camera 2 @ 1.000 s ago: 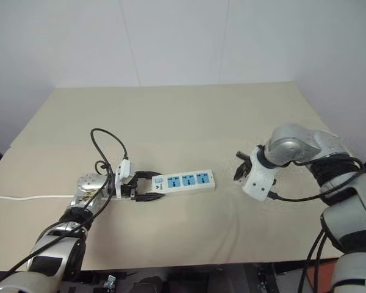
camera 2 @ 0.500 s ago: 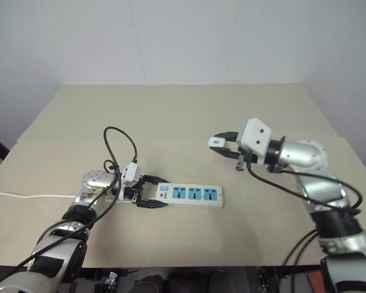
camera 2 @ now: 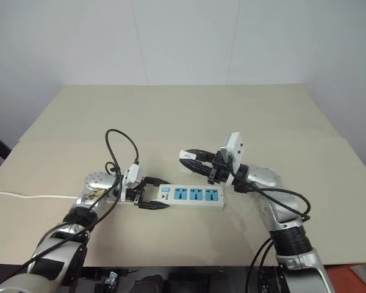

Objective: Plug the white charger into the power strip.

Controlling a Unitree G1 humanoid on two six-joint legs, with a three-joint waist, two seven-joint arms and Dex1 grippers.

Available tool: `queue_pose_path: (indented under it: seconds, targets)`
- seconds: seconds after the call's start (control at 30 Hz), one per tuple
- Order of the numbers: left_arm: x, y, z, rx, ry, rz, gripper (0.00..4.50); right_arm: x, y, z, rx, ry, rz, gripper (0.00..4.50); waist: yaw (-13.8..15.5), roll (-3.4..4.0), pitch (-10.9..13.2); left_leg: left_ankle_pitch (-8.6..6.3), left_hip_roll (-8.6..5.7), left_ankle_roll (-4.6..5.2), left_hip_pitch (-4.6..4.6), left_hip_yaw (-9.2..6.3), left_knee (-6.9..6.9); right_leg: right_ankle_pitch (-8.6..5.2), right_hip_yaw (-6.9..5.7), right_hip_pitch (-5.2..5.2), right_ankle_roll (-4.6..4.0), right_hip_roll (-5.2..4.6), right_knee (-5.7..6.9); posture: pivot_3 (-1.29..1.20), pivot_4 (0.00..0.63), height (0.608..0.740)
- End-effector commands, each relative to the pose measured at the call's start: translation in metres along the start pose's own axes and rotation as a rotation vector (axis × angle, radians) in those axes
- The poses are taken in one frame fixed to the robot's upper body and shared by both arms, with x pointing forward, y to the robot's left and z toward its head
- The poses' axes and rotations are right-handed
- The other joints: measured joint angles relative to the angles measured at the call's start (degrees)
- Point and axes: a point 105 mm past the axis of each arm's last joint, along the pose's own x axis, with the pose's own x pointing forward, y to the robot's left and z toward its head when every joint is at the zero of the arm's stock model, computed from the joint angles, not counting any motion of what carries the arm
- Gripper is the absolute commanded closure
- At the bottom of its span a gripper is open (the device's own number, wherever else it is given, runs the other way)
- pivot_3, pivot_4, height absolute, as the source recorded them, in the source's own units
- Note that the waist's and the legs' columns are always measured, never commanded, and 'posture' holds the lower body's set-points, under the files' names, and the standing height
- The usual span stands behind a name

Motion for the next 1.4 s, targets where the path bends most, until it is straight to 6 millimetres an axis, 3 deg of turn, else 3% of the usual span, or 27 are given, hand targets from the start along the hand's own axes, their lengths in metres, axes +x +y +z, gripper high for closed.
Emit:
queue_pose_path:
  seconds: [0.03,0.63,1.4]
  targets:
    - [0.003,0.0,0.003,0.02,0.008,-0.001,1.24,0.004,0.009,-0.008,-0.018,-0.012,0.077,3.4,-0.15,0.0,0.0,0.0,-0.01,0.0,0.0,0.0,0.0,0.0,0.0,0.0,0.0,-0.01,0.01,0.0,0.15,0.74]
    - [0.0,0.001,0.003,0.023,0.022,-0.007,1.24,0.008,-0.011,-0.03,-0.044,0.03,0.14,3.4,-0.43,0.03,-0.01,0.02,-0.01,-0.04,0.04,-0.04,0.03,0.01,0.02,-0.02,0.0,0.0,0.06,0.0,0.15,0.74]
    - [0.001,0.002,0.003,0.029,0.017,0.007,1.24,0.0,-0.012,-0.051,-0.065,0.067,0.195,3.4,-0.38,0.06,-0.05,0.03,-0.02,-0.06,0.09,-0.07,0.03,0.01,0.04,0.03,0.01,-0.01,0.07,0.0,0.15,0.74]
